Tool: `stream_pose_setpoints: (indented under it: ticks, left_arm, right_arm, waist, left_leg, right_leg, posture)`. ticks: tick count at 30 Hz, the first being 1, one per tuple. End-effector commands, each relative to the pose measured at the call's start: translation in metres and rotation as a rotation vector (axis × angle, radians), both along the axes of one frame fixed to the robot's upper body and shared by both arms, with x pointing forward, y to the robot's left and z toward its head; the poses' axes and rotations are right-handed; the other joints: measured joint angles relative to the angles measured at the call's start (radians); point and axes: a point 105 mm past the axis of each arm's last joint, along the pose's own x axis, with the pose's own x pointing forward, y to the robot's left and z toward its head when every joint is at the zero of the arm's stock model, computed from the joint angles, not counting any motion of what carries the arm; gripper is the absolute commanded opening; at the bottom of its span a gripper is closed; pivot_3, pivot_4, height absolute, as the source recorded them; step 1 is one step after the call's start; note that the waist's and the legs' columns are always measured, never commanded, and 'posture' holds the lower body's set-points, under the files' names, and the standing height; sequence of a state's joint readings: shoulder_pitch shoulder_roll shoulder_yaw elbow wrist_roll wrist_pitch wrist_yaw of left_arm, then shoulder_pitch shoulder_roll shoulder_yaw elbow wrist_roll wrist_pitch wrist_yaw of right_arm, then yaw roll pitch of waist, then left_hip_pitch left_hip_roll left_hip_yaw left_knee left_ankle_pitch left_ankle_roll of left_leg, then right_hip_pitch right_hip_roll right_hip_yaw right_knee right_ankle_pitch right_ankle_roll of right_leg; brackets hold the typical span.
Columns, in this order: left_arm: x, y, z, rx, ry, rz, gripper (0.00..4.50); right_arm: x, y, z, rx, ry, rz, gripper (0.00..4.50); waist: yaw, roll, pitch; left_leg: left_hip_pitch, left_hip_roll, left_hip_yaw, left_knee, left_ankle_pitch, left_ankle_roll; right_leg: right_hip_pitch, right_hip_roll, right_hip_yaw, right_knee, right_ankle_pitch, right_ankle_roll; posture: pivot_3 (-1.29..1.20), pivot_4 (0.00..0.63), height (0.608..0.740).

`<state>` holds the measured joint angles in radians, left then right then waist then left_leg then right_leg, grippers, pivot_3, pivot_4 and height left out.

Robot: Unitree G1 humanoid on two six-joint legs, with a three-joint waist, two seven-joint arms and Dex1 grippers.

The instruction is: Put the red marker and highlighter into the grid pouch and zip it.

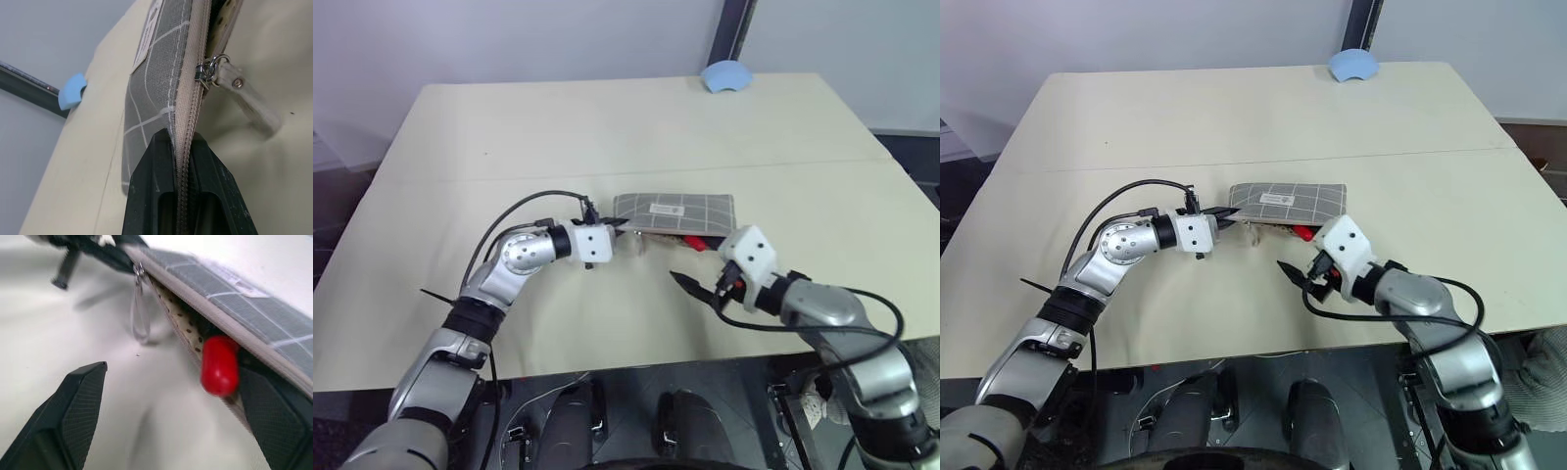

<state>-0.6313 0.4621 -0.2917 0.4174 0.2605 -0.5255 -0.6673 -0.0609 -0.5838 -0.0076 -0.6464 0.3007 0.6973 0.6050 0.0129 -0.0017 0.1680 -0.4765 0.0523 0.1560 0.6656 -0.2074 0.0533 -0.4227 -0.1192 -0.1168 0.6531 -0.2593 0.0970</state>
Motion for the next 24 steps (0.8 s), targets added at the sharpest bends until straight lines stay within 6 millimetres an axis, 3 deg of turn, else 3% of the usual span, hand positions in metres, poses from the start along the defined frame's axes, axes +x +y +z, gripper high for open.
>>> stream_pose_setpoints:
  ticks: [1, 8, 12, 15, 18, 21, 24]
  left_arm:
    - [0.002, 0.003, 0.018, -0.034, -0.053, 0.004, 0.0]
    - [-0.001, -0.002, 0.013, -0.025, -0.033, -0.012, 0.0]
    - [-0.001, -0.001, 0.003, 0.018, 0.011, -0.005, 0.0]
    - [0.001, 0.001, -0.006, 0.023, 0.071, 0.019, 0.0]
    - [0.003, -0.006, 0.002, -0.017, 0.101, 0.033, 0.0]
    - [0.004, -0.011, 0.002, 0.021, 0.11, 0.04, 0.0]
    - [0.003, -0.016, 0.006, 0.004, 0.113, 0.047, 0.0]
  right_arm:
    - [-0.013, -0.008, 0.009, 0.016, 0.003, -0.019, 4.42]
    - [-0.042, -0.018, -0.004, 0.023, 0.179, 0.028, 4.42]
    - [-0.063, -0.001, -0.006, 0.103, 0.268, 0.117, 4.42]
    - [-0.058, 0.007, -0.014, 0.196, 0.309, 0.083, 4.42]
    - [-0.045, 0.019, -0.025, 0.25, 0.313, 0.048, 4.42]
    - [-0.033, 0.041, -0.019, 0.344, 0.282, 0.086, 4.42]
    - [-0.013, 0.045, -0.029, 0.288, 0.242, 0.029, 4.42]
  waist:
    - [0.0, 0.0, 0.0]
    - [0.0, 0.0, 0.0]
    - [-0.001, 0.0, 0.0]
    - [-0.001, -0.001, 0.0]
    - [0.0, -0.001, 0.0]
    - [-0.002, -0.001, 0.0]
    - [-0.001, -0.001, 0.0]
  left_leg:
    - [0.0, 0.0, 0.0, 0.0, 0.0, 0.0]
    - [0.0, 0.0, 0.0, 0.0, 0.0, 0.0]
    - [0.0, 0.0, -0.001, 0.0, 0.0, 0.0]
    - [0.0, 0.0, -0.001, 0.0, 0.0, 0.0]
    - [0.0, 0.0, -0.001, 0.0, 0.0, 0.0]
    - [0.0, 0.0, -0.001, 0.001, 0.0, 0.0]
    - [0.0, 0.0, -0.001, 0.0, 0.0, 0.0]
  right_leg:
    - [0.0, 0.0, 0.0, 0.0, 0.0, 0.0]
    - [0.0, 0.0, 0.0, 0.0, 0.0, 0.0]
    - [0.0, 0.0, 0.0, -0.001, 0.0, 0.0]
    - [0.001, 0.0, 0.0, -0.001, 0.0, 0.0]
    - [-0.001, 0.0, 0.0, -0.001, -0.001, -0.002]
    - [-0.001, 0.0, 0.0, -0.002, -0.002, -0.004]
    - [0.0, 0.0, 0.0, -0.001, 0.0, -0.001]
  posture:
    - [0.0, 0.15, 0.74]
    - [0.0, 0.15, 0.74]
    - [0.0, 0.15, 0.74]
    - [0.0, 0.15, 0.74]
    - [0.0, 0.15, 0.74]
    - [0.0, 0.15, 0.74]
    - [0.0, 0.15, 0.74]
